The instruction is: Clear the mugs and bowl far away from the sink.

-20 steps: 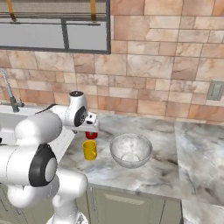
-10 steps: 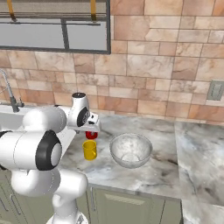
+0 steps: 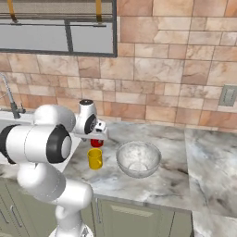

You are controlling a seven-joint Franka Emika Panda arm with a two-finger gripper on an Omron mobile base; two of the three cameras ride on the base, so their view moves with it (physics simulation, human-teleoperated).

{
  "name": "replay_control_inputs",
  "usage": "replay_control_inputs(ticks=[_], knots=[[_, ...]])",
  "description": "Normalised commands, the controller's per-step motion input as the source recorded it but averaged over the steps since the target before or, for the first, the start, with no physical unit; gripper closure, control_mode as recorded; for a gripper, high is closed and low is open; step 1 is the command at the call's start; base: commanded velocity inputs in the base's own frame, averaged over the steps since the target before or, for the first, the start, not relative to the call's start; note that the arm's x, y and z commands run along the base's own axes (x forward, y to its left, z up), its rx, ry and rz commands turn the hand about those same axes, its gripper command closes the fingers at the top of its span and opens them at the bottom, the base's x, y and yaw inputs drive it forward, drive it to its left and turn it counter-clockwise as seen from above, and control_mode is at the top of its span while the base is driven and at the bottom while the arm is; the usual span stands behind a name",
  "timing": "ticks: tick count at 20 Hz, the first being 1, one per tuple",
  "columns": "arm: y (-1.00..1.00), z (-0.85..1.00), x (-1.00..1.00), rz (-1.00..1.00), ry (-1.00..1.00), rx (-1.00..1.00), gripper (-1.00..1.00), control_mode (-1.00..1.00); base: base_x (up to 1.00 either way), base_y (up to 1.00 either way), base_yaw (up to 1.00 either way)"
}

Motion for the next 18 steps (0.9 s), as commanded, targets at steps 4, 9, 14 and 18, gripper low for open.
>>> replay_control_inputs(ticks=[4,9,14,18], knots=[[0.00,-0.13,0.29,0.00,0.03,0.00,-1.00,-1.00,0.00,0.00,0.00],[0.00,-0.12,0.07,0.00,0.01,0.00,-1.00,-1.00,0.00,0.00,0.00],[0.00,-0.06,-0.44,0.00,0.00,0.00,-1.00,-1.00,0.00,0.00,0.00],[0.00,-0.04,-0.44,0.00,0.00,0.00,-1.00,-1.00,0.00,0.00,0.00]])
